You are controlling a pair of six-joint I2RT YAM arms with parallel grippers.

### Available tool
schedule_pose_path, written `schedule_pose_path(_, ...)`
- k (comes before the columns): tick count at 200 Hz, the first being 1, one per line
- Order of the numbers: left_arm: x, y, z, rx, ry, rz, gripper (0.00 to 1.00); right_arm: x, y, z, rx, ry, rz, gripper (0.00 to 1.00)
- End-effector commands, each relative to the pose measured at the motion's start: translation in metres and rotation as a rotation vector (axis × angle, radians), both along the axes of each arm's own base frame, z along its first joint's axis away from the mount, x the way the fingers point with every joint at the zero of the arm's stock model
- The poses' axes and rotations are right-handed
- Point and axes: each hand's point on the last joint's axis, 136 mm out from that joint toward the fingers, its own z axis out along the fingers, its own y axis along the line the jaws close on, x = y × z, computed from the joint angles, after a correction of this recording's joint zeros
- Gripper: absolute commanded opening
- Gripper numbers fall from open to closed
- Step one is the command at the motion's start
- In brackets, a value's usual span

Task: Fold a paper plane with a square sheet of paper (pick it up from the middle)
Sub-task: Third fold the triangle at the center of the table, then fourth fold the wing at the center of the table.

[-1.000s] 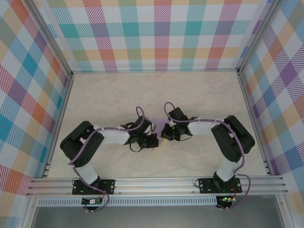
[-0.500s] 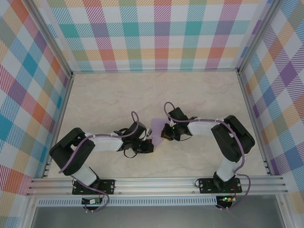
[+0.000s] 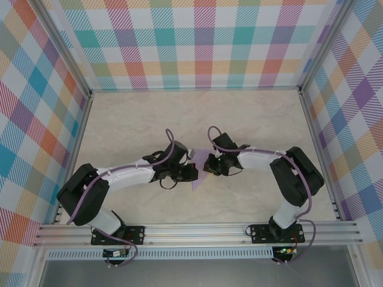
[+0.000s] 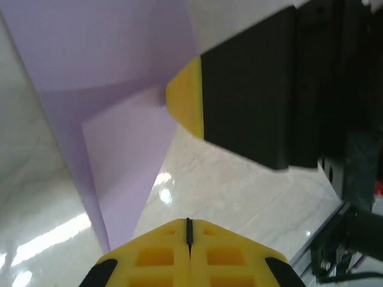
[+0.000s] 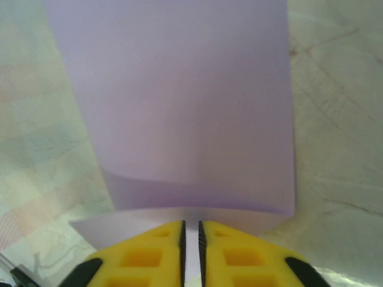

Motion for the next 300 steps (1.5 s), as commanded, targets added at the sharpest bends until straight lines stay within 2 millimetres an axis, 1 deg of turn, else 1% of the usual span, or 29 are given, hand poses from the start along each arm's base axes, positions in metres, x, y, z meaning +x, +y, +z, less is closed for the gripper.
schedule_pose_path(1,0.018,0.005,-0.019,0.102,-0.005,0.082,0.0,0.011,-0.006,0.028,0.006,-0.057,-0.052,0.31)
schedule_pose_path(10,0.023,0.008,-0.026,0.141,-0.004,0.102,0.0,0.012,-0.012,0.029,0.003,-0.06,-0.075,0.37)
schedule_pose_path(18,0.026,0.007,-0.032,0.157,0.0,0.108,0.0,0.012,-0.016,0.029,-0.002,-0.061,-0.09,0.4)
schedule_pose_path(34,0.03,0.004,-0.042,0.18,0.019,0.114,0.0,0.011,-0.022,0.027,-0.007,-0.052,-0.108,0.43)
schedule_pose_path(47,0.031,0.007,-0.051,0.22,0.034,0.127,0.0,0.011,-0.025,0.025,-0.012,-0.044,-0.114,0.44)
schedule_pose_path(78,0.032,0.021,-0.065,0.3,0.046,0.157,0.0,0.009,-0.024,0.018,-0.013,-0.017,-0.109,0.44)
schedule_pose_path(104,0.027,0.026,-0.071,0.316,0.058,0.166,0.0,0.008,-0.02,0.01,-0.009,0.02,-0.101,0.43)
schedule_pose_path(144,0.021,0.033,-0.08,0.33,0.086,0.186,0.0,0.01,-0.014,0.003,0.0,0.052,-0.094,0.41)
schedule_pose_path(168,0.02,0.034,-0.081,0.329,0.088,0.183,0.0,0.011,-0.011,0.0,0.005,0.061,-0.089,0.4)
schedule_pose_path(200,0.02,0.034,-0.08,0.329,0.086,0.184,0.0,0.012,-0.003,0.0,0.04,0.067,-0.072,0.33)
schedule_pose_path(233,0.02,0.035,-0.079,0.329,0.082,0.185,0.0,0.012,0.003,-0.001,0.083,0.071,-0.064,0.3)
schedule_pose_path(258,0.022,0.034,-0.072,0.317,0.069,0.189,0.0,0.013,0.009,0.001,0.129,0.064,-0.065,0.29)
schedule_pose_path(285,0.024,0.033,-0.062,0.298,0.051,0.19,0.0,0.015,0.01,0.001,0.159,0.065,-0.078,0.27)
schedule_pose_path(300,0.025,0.033,-0.056,0.283,0.044,0.19,0.0,0.016,0.012,0.0,0.173,0.076,-0.076,0.23)
